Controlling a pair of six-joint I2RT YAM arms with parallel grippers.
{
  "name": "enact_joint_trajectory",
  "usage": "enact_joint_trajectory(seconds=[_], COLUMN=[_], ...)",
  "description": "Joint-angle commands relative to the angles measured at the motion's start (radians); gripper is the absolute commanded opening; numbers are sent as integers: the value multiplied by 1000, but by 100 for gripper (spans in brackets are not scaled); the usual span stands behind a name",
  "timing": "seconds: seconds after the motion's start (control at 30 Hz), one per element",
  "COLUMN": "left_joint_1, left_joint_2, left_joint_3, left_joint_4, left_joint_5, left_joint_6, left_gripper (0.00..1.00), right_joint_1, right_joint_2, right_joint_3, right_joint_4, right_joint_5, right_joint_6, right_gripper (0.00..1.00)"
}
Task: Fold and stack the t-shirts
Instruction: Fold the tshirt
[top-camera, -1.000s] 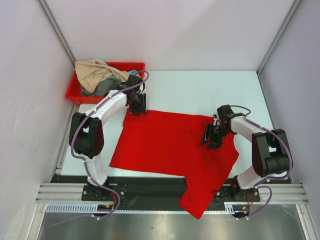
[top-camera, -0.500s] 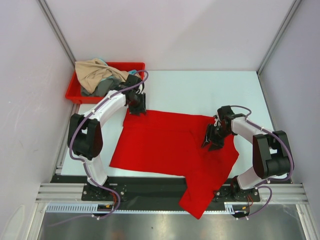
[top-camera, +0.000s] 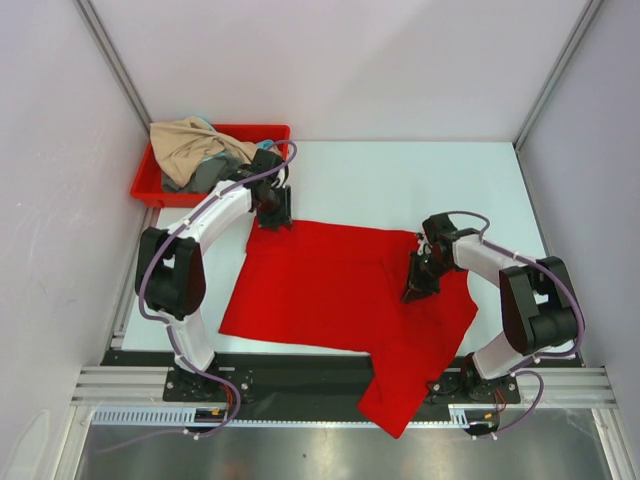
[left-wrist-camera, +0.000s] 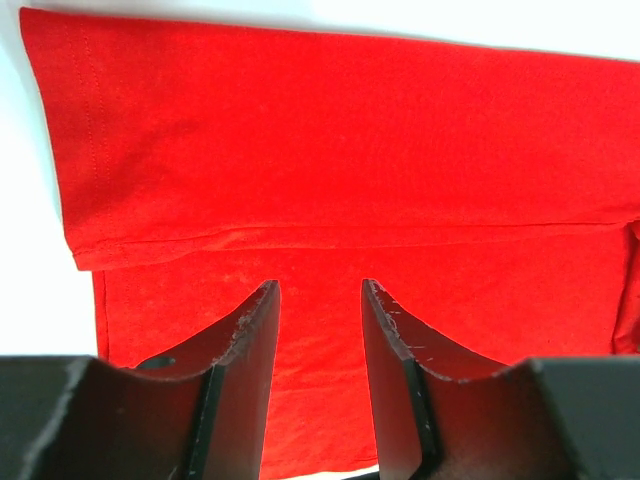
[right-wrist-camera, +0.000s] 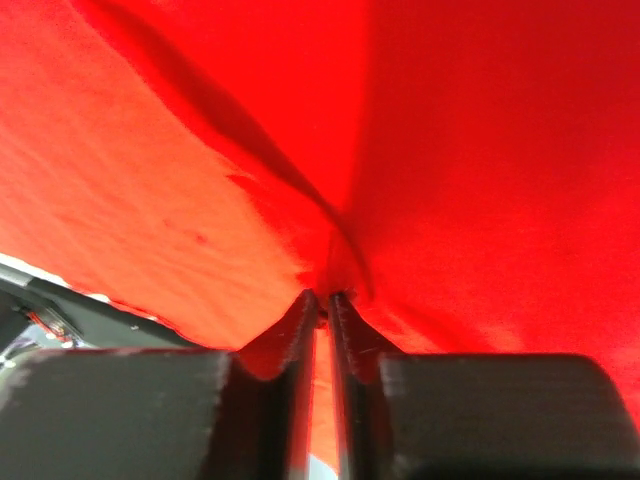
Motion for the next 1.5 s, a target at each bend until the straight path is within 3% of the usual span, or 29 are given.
enact_joint_trajectory(seconds=[0.0,0.1,0.23,0.3,0.33,0.4,0.43,0.5,0.67,0.77,0.87,0.93,1.13,1.47], left_joint_1=[2,1,1,2,2,4,4,6,7,10,24,47,88,87], left_joint_2=[-55,-60,-61,-64,-64,-70,-72,-76,-87,-69,-37,-17,-3,-63], left_joint_3=[-5,-13,-18,-18,-21,-27,-30,-36,-60,-44,-11,19,29,-62], left_joint_4=[6,4,-4,-13,-13,-13,-17,-30,-22,-19,-21,-27,-36,6], left_joint_5=[-22,-33,-56,-86,-93,-100,-103,-102,-90,-85,-106,-142,-156,-90], left_joint_6=[13,9,-4,-13,-19,-22,-31,-41,-59,-53,-44,-33,-11,-30], left_gripper=[44,44,44,44,44,46,47,49,50,49,49,50,49,48], right_joint_1=[55,121,213,242,242,224,215,180,43,-141,-259,-316,-423,-434], right_joint_2=[3,41,96,104,103,94,75,51,-62,-107,-89,-20,178,285], right_joint_3=[54,91,180,191,194,193,196,200,183,163,203,269,404,481], right_joint_4=[13,7,-17,-19,-21,-19,-28,-40,-82,-41,-2,-11,48,88], right_joint_5=[-21,-92,-204,-271,-287,-330,-321,-246,99,196,285,310,321,325], right_joint_6=[10,1,-36,-60,-66,-74,-68,-44,110,229,236,204,40,-122], right_gripper=[10,1,7,21,34,43,52,60,59,57,60,69,76,77])
